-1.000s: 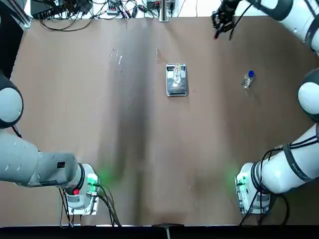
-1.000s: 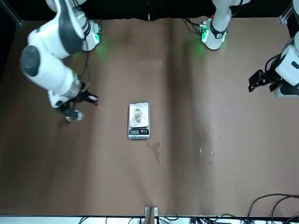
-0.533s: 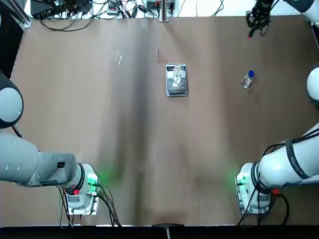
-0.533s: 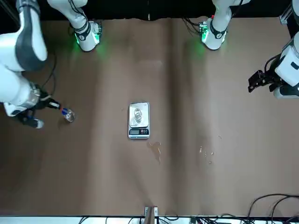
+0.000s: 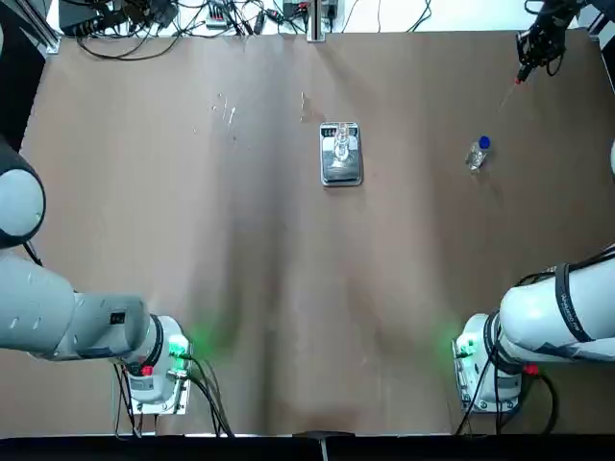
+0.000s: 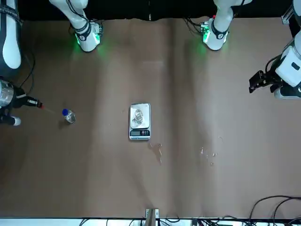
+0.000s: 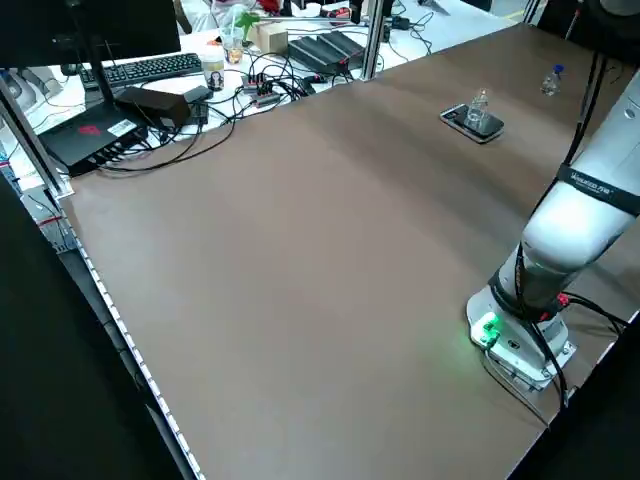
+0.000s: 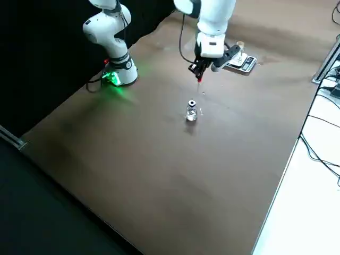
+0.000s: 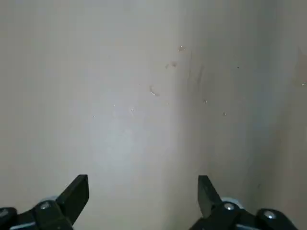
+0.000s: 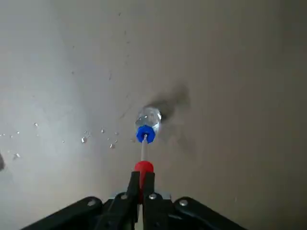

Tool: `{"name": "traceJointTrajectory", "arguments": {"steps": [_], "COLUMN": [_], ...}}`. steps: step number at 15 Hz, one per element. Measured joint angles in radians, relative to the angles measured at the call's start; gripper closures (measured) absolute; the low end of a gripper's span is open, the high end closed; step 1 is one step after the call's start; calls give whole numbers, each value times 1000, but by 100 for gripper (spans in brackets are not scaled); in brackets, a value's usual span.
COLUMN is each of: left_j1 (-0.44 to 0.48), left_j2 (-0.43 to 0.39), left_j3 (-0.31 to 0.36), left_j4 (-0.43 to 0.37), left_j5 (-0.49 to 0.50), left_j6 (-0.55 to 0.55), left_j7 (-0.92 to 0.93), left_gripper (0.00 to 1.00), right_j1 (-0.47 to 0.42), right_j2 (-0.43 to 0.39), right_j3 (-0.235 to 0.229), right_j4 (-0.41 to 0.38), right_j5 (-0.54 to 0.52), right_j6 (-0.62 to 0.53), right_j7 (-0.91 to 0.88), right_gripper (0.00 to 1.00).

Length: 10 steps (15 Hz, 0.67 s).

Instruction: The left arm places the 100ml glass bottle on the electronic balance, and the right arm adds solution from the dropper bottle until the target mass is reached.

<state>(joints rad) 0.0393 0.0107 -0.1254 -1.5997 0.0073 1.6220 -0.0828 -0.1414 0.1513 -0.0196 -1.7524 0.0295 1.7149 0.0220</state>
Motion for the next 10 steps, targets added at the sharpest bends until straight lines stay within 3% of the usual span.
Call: {"name": "traceJointTrajectory", "arguments": {"steps": [4, 10], "left_j1": [0, 0], "left_j2": [0, 4], "left_j3": [0, 0], "left_j4": [0, 0], "left_j5": [0, 0], "left_j6": [0, 0], "left_j7": [0, -1], "left_gripper": [0, 0], "right_j1": [-27, -30], "right_j2": [-65, -141], "right_j3": [1, 10], "right_j4": [-174, -350], "right_j5": [0, 0], "right_j6": [159, 287], "right_j7": [-59, -70], "right_gripper": [95, 95]}}
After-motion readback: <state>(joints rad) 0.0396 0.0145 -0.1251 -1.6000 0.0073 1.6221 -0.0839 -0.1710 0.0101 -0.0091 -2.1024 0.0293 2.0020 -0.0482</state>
